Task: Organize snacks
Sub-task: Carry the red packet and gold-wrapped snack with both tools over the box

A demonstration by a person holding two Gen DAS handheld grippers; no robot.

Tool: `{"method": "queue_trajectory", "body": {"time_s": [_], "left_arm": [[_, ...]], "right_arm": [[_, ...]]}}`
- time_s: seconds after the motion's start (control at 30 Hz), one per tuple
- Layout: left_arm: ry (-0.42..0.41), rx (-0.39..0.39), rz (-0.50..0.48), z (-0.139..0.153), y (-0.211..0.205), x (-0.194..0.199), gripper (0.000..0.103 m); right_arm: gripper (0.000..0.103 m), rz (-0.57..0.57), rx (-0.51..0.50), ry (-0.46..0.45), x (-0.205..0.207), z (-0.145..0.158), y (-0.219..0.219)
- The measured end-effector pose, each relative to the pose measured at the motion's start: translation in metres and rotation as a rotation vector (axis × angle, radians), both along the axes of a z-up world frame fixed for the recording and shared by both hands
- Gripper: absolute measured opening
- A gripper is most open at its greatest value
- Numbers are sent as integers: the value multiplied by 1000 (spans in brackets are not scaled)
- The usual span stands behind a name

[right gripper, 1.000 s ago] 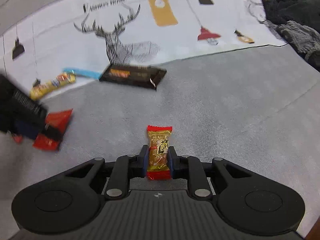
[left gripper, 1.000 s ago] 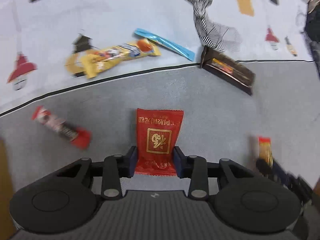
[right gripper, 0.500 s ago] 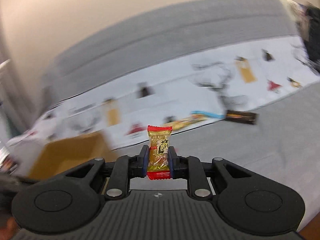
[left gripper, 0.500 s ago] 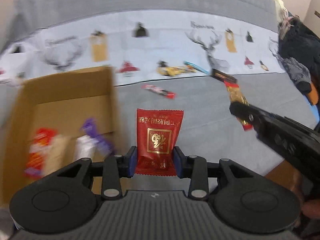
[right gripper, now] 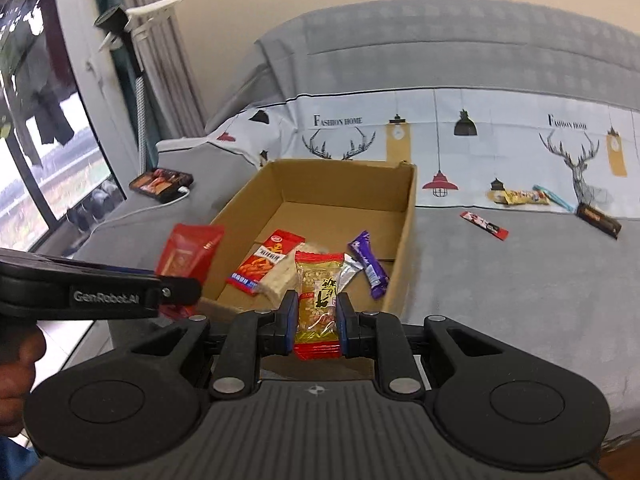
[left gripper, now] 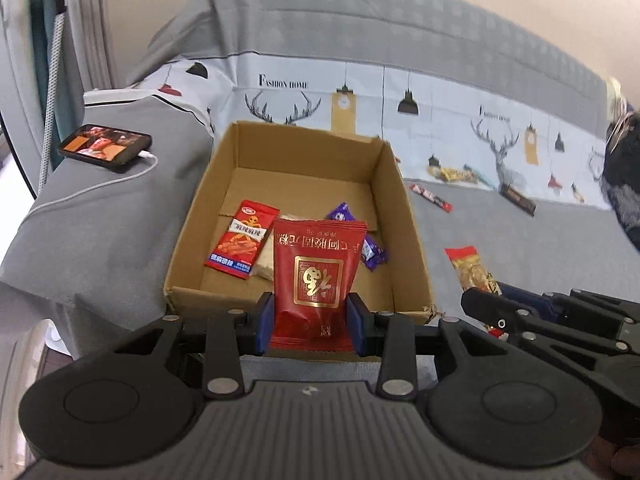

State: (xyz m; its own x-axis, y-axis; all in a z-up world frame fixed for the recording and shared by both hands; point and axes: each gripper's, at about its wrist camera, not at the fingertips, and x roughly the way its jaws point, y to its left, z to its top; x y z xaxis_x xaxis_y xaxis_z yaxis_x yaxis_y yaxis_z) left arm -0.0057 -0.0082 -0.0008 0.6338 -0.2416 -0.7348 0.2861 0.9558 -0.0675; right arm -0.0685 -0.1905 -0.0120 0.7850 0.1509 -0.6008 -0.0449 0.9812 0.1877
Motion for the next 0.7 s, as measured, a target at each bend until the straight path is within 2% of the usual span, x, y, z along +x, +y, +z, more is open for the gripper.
{"method": "queue_trajectory", "body": {"time_s": [0.27,0.7], "left_arm": [[-19,-62,-10,3,14,-7,42],[-18,-68,-6,0,16,-7,42]], "right_arm": [[21,11,-88,-17,-5,10,24],[21,15,-97,-9,-2,9,26]]}}
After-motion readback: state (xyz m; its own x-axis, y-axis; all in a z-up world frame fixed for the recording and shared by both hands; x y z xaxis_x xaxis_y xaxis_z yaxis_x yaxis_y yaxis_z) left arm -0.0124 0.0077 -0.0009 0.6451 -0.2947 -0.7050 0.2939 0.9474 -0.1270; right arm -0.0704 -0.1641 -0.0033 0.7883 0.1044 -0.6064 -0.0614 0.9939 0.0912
